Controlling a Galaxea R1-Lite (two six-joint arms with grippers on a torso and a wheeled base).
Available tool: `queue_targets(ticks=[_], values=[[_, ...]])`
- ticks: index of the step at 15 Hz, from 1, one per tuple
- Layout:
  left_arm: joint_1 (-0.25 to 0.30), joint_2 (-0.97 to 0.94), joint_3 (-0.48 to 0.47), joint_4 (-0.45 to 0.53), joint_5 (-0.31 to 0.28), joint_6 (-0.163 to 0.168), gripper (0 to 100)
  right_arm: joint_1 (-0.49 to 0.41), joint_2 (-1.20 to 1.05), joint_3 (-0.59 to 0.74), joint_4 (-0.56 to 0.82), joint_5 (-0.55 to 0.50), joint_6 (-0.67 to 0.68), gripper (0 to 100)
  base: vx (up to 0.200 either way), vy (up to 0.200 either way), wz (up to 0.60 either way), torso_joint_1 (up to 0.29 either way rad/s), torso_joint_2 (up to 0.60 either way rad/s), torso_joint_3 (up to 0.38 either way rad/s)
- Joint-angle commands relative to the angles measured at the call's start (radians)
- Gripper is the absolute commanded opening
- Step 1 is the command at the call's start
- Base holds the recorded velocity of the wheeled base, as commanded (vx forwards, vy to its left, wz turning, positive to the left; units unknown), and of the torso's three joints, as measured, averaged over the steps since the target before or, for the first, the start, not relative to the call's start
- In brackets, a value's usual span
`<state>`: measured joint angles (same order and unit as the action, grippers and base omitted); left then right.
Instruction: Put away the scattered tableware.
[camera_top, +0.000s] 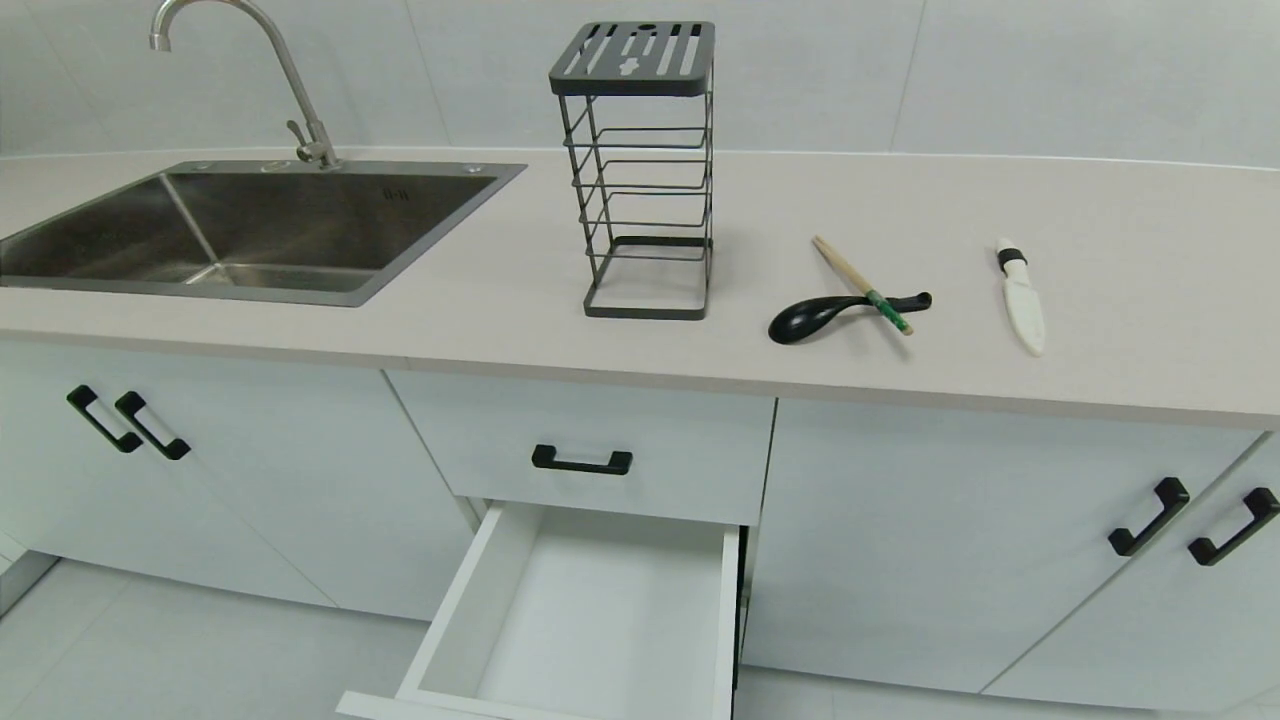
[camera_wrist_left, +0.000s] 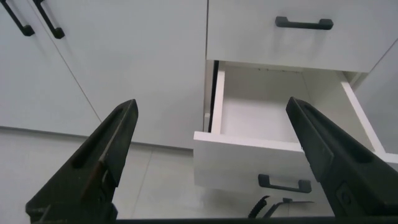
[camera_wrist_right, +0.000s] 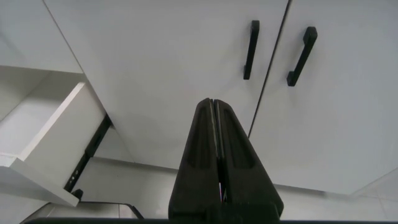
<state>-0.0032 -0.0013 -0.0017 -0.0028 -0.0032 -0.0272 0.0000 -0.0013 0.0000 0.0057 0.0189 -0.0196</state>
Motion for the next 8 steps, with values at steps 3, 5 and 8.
queue_targets(ticks=[3,5,8], values=[[0.0,0.001,0.0,0.0,0.0,0.0,100,0.0,0.001,0.0,0.0,0.001,-0.02,0,0.0,0.0,0.6,0.025,-0.05,-0.023],[0.0,0.001,0.0,0.0,0.0,0.0,100,0.0,0.001,0.0,0.0,0.001,-0.019,0,0.0,0.0,0.0,0.0,0.0,0.0],[0.0,0.001,0.0,0.0,-0.001,0.0,100,0.0,0.001,0.0,0.0,0.001,-0.019,0,0.0,0.0,0.0,0.0,0.0,0.0]])
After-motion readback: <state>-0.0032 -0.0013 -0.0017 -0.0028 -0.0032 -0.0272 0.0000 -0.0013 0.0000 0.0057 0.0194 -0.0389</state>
